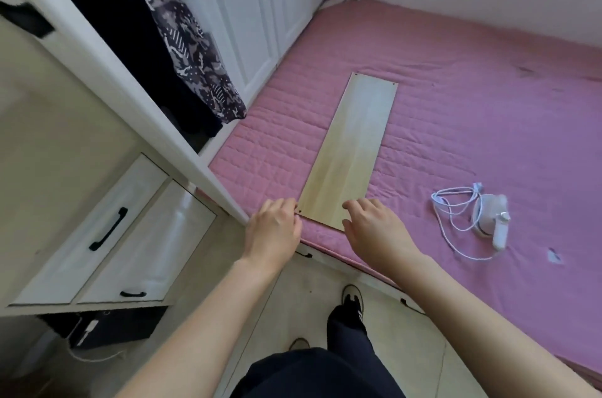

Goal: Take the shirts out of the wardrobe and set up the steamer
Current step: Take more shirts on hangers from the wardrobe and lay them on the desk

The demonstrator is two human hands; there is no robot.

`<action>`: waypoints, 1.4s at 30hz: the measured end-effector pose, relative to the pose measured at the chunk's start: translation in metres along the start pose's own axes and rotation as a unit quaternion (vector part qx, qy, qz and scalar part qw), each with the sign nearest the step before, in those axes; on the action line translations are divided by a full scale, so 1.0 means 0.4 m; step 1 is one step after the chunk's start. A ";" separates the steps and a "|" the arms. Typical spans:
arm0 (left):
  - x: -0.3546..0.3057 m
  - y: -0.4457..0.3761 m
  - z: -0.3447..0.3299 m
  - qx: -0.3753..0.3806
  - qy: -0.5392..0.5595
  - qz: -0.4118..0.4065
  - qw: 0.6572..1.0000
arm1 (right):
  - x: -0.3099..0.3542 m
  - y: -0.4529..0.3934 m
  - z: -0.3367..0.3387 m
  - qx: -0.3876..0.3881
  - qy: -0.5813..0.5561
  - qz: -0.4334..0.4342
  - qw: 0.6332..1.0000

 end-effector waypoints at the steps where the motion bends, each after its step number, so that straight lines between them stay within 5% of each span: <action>1: -0.003 -0.022 0.003 -0.010 0.003 0.017 1.000 | -0.014 -0.035 0.010 -0.001 0.003 0.019 1.000; 10: -0.028 -0.172 0.040 -0.116 0.021 0.162 0.980 | -0.087 -0.325 0.098 -0.017 0.035 0.186 0.982; 21: 0.013 -0.305 0.166 -0.236 -0.006 0.249 0.939 | -0.043 -0.561 0.210 -0.079 0.048 0.289 0.953; 42: 0.212 -0.739 0.651 -0.427 -0.102 0.243 0.865 | 0.211 -1.057 0.624 -0.220 0.048 0.331 0.916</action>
Point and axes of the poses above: each hand's wrist, its own y-axis away from the middle knuckle, its own z-axis out of the back of the hand, x = y × z, the point moved 3 cm from there along -y, towards the middle knuckle, and after that the axes turned 13 degrees about y, right-handed, at the moved point
